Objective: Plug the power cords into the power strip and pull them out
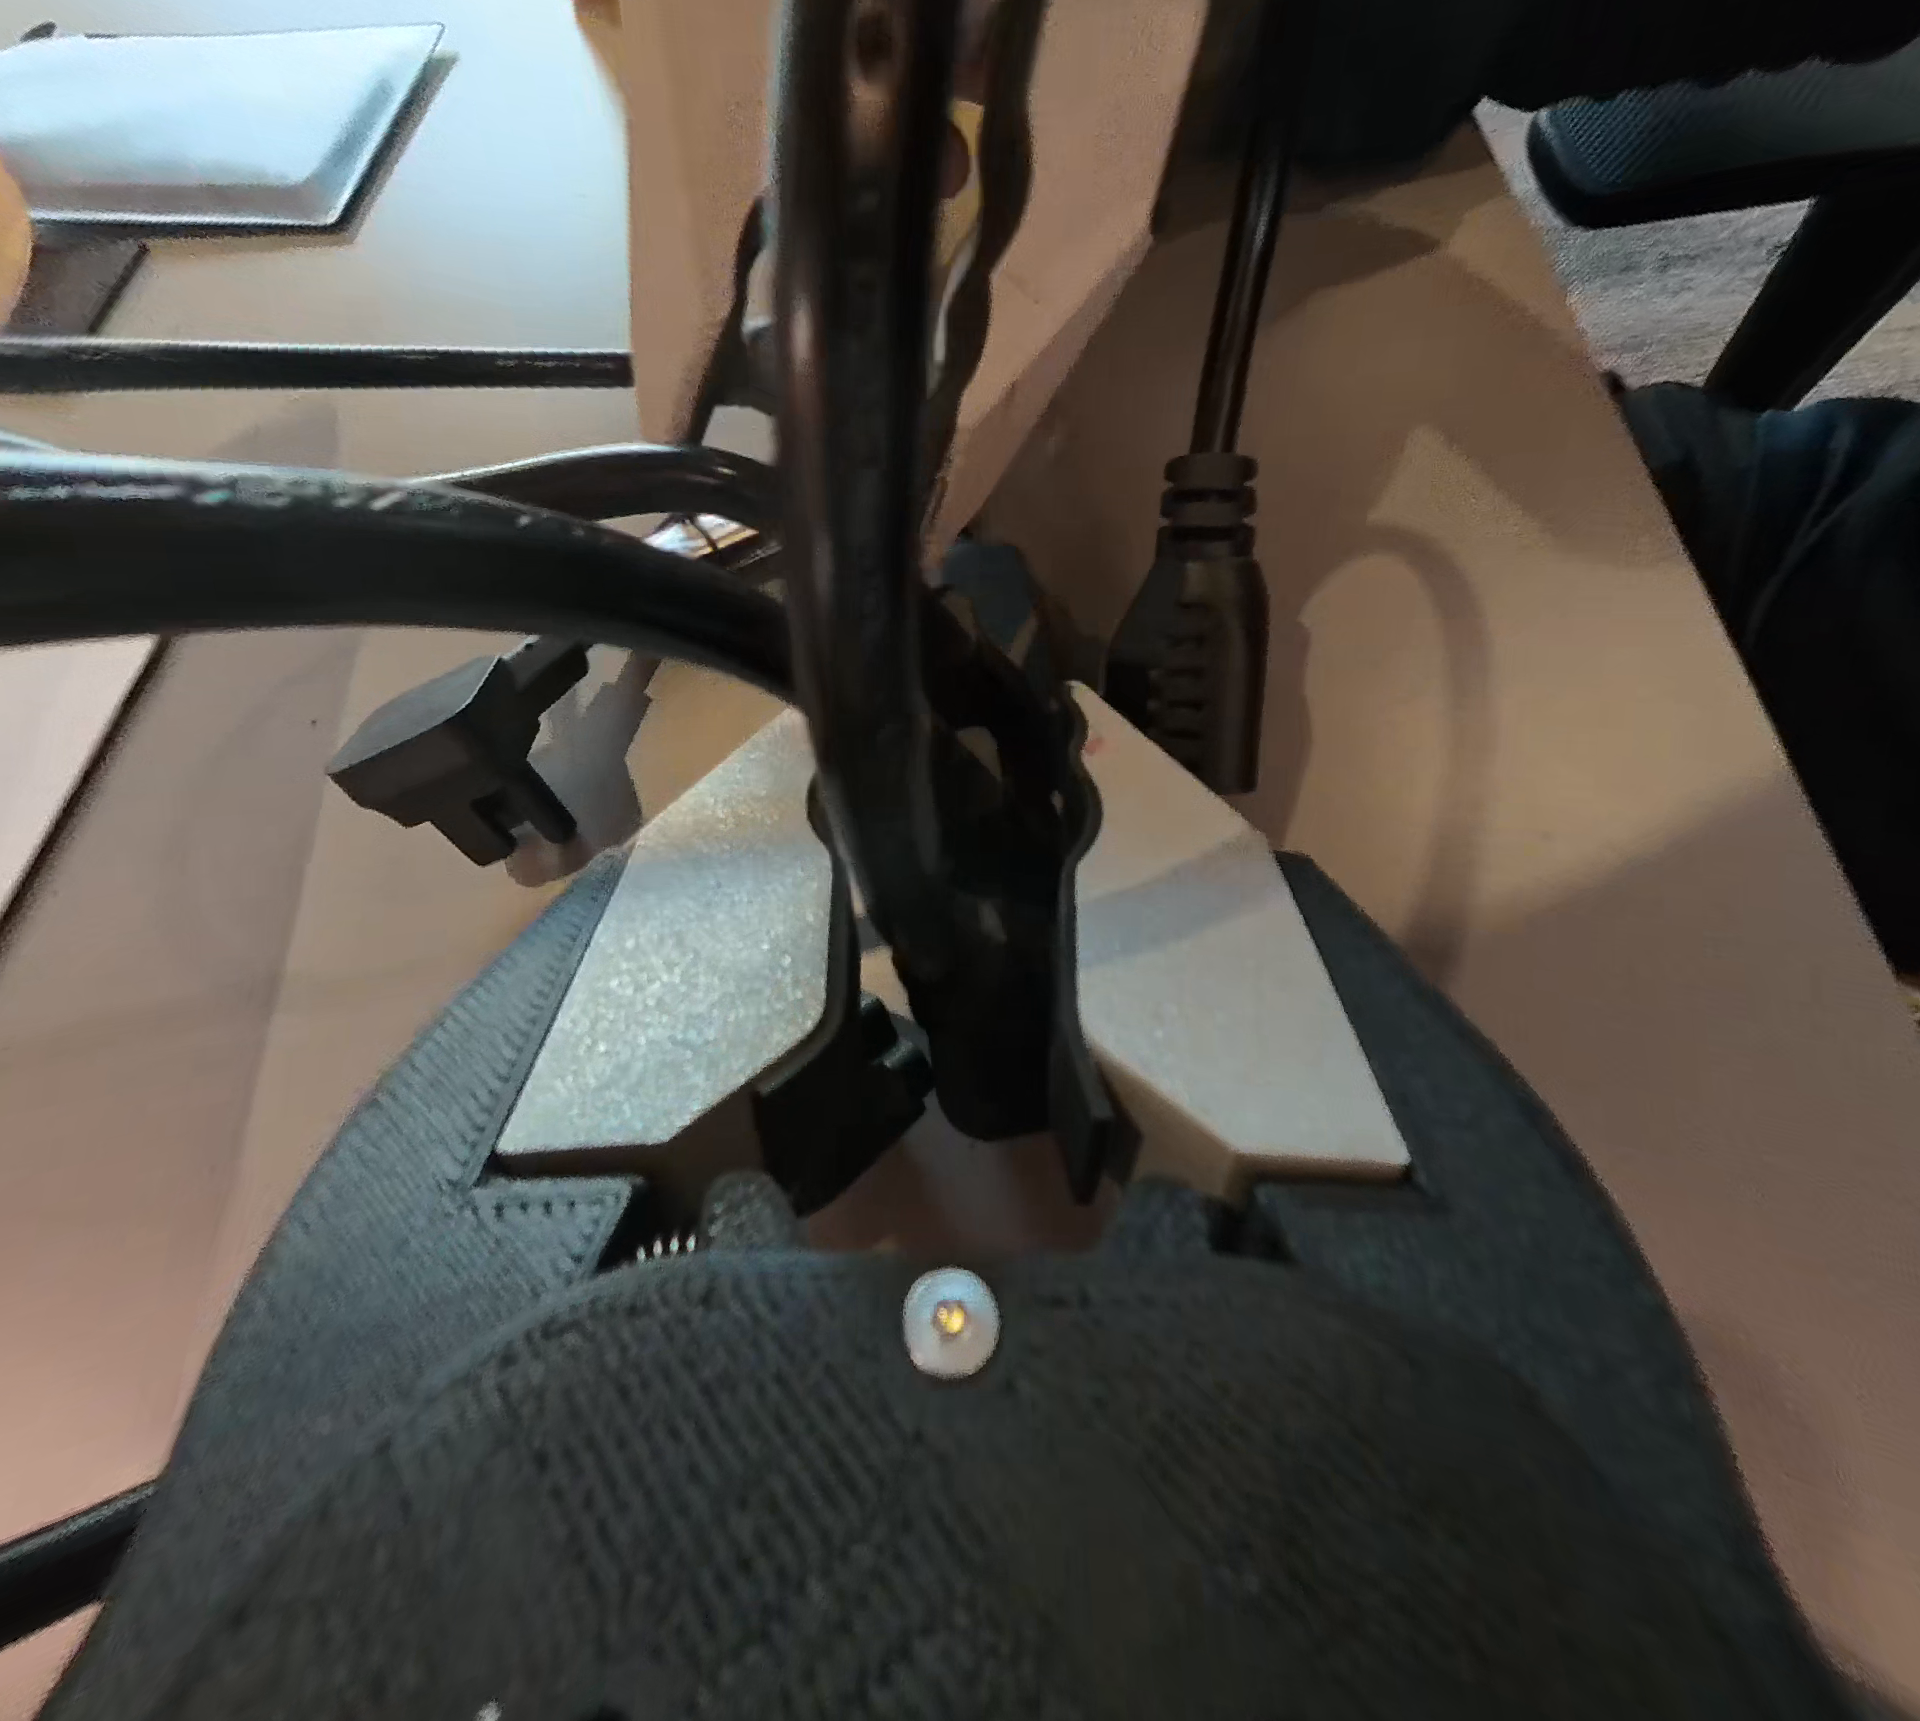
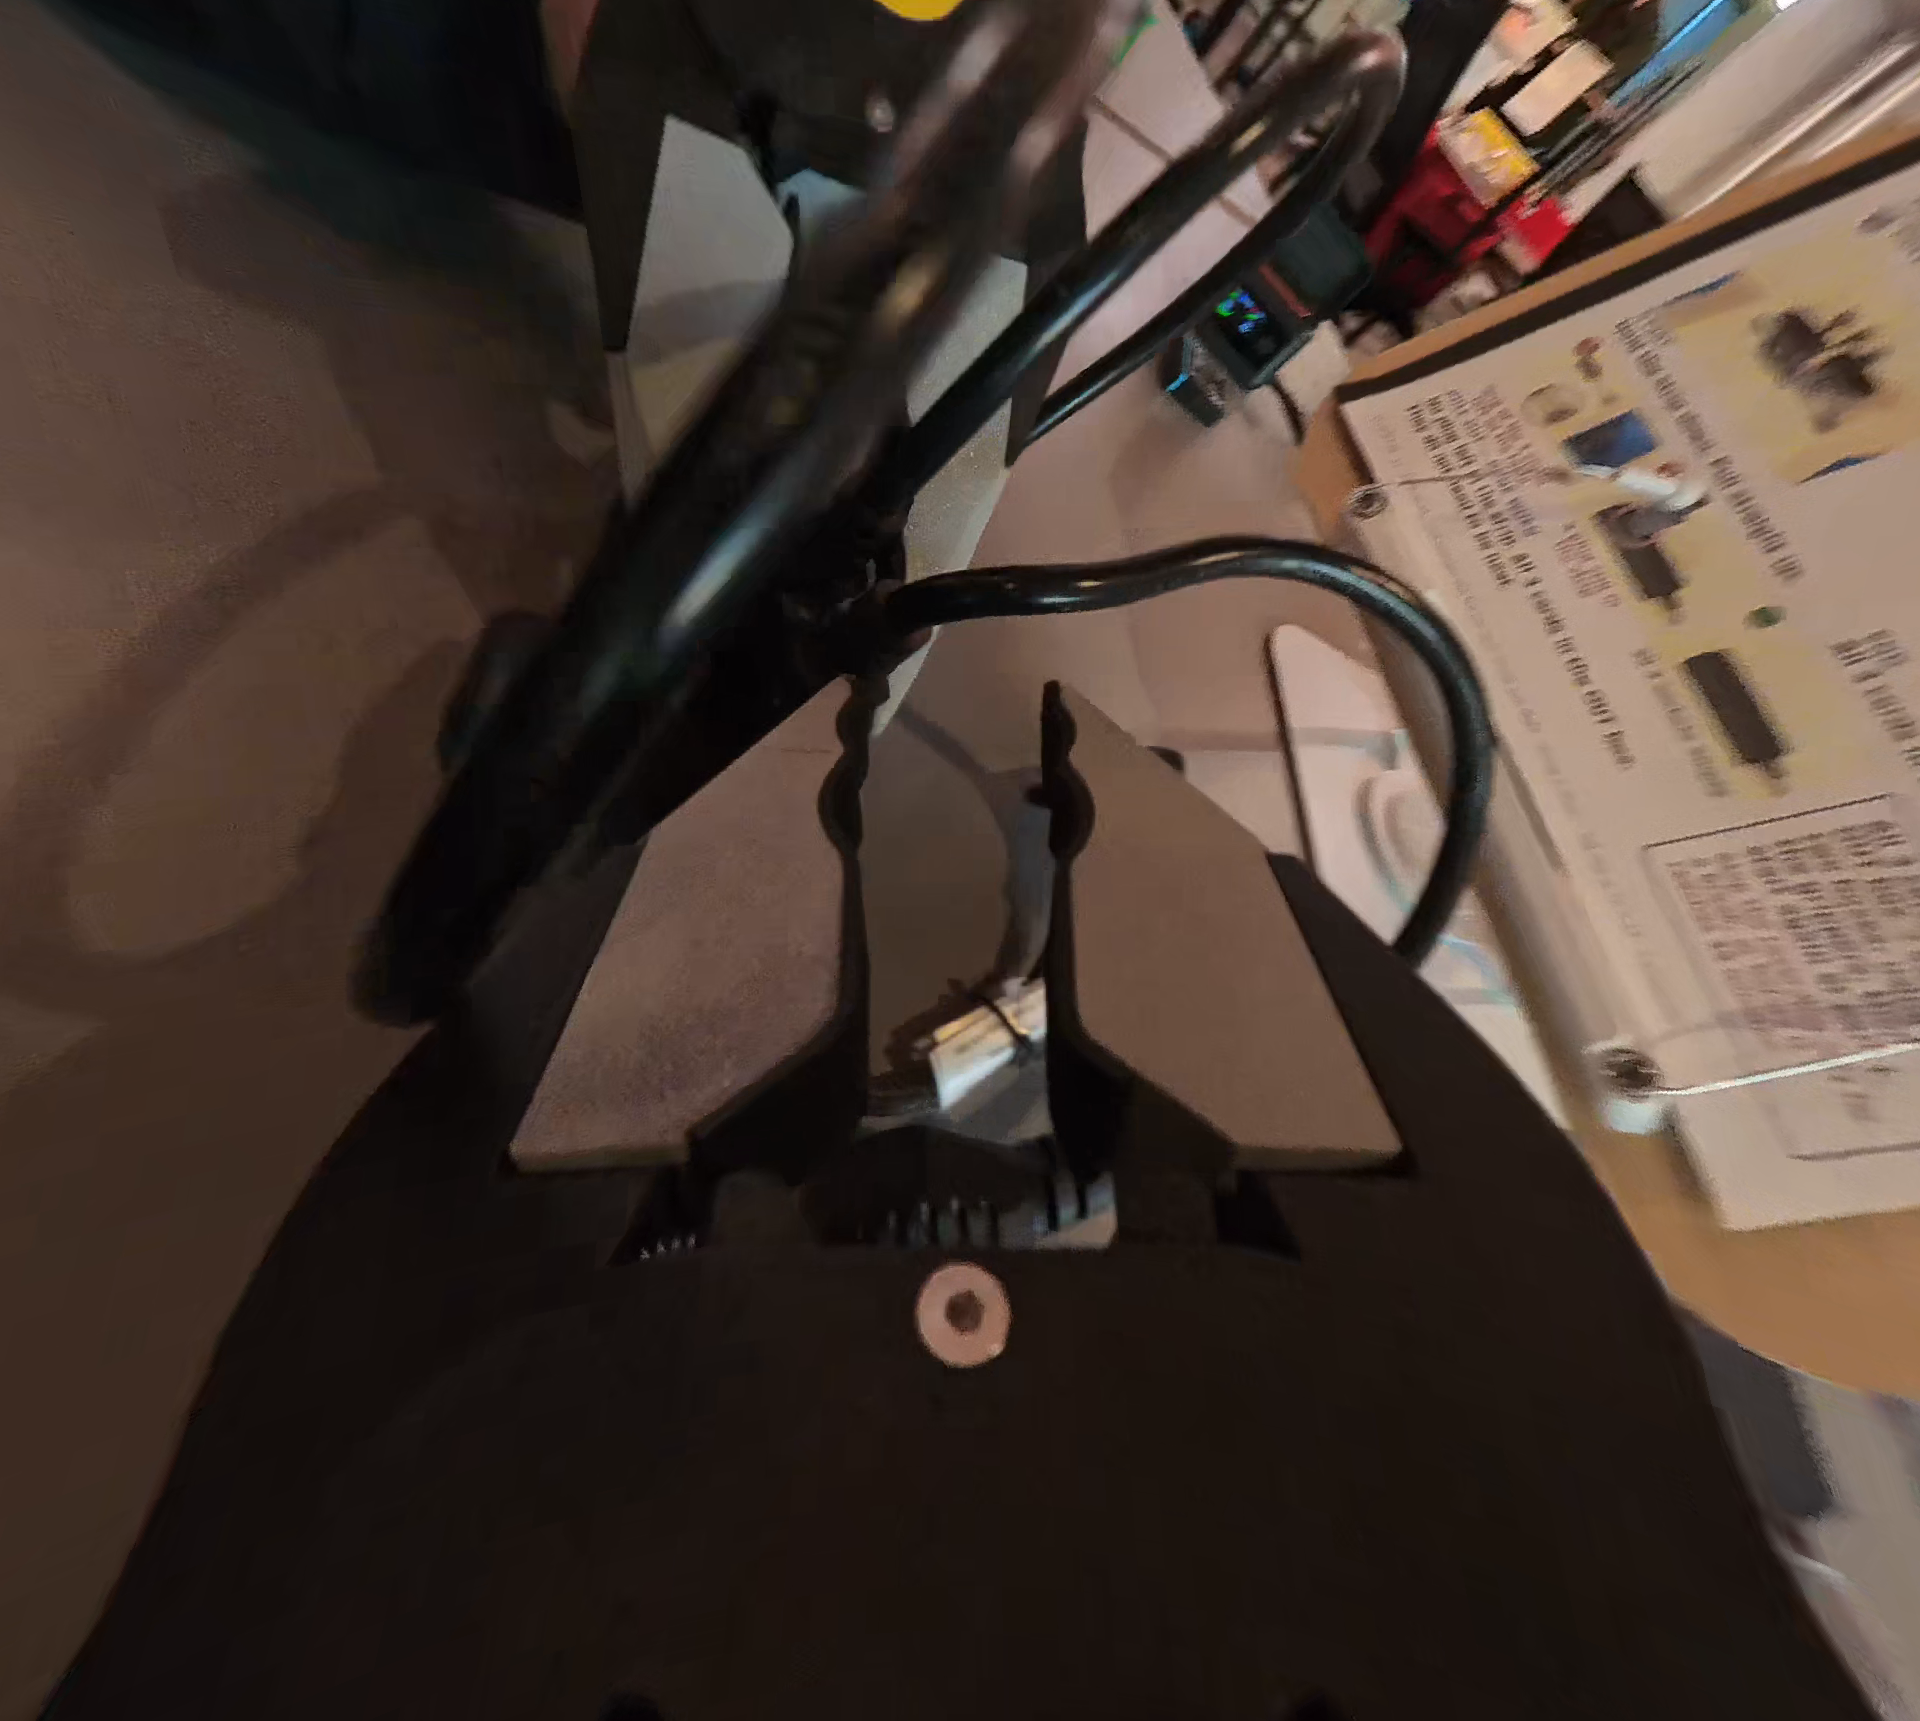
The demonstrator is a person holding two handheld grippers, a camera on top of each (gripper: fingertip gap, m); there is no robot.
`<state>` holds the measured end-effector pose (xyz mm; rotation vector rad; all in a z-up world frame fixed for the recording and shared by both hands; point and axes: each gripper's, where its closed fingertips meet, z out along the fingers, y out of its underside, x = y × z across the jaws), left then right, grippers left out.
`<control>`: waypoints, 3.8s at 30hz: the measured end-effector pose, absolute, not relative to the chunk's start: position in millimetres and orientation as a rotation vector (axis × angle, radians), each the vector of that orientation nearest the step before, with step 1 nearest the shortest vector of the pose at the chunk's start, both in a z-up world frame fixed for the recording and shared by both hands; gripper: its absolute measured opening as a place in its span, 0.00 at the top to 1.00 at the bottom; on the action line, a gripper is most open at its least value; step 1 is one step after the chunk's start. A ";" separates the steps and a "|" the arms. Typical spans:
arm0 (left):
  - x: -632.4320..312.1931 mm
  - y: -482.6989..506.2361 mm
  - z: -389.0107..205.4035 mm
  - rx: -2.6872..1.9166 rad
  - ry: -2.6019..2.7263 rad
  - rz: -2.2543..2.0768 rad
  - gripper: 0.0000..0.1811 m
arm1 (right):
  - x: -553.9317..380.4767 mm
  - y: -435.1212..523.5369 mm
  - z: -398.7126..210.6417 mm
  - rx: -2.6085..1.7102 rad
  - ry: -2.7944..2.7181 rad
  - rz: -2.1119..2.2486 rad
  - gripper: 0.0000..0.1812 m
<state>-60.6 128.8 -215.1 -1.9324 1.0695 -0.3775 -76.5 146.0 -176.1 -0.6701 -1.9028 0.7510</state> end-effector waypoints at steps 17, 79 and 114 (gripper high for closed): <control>-59.8 131.0 -211.6 -1.987 0.963 -0.483 0.85 | -74.2 142.1 -169.8 -0.504 -1.844 0.551 0.82; -55.6 131.7 -212.8 -2.049 0.919 -0.486 0.86 | -68.4 132.2 -172.0 -0.150 -1.769 0.135 0.89; -77.7 133.8 -212.8 -2.148 0.679 -0.566 0.86 | -92.9 129.1 -178.6 -0.244 -1.550 0.029 1.00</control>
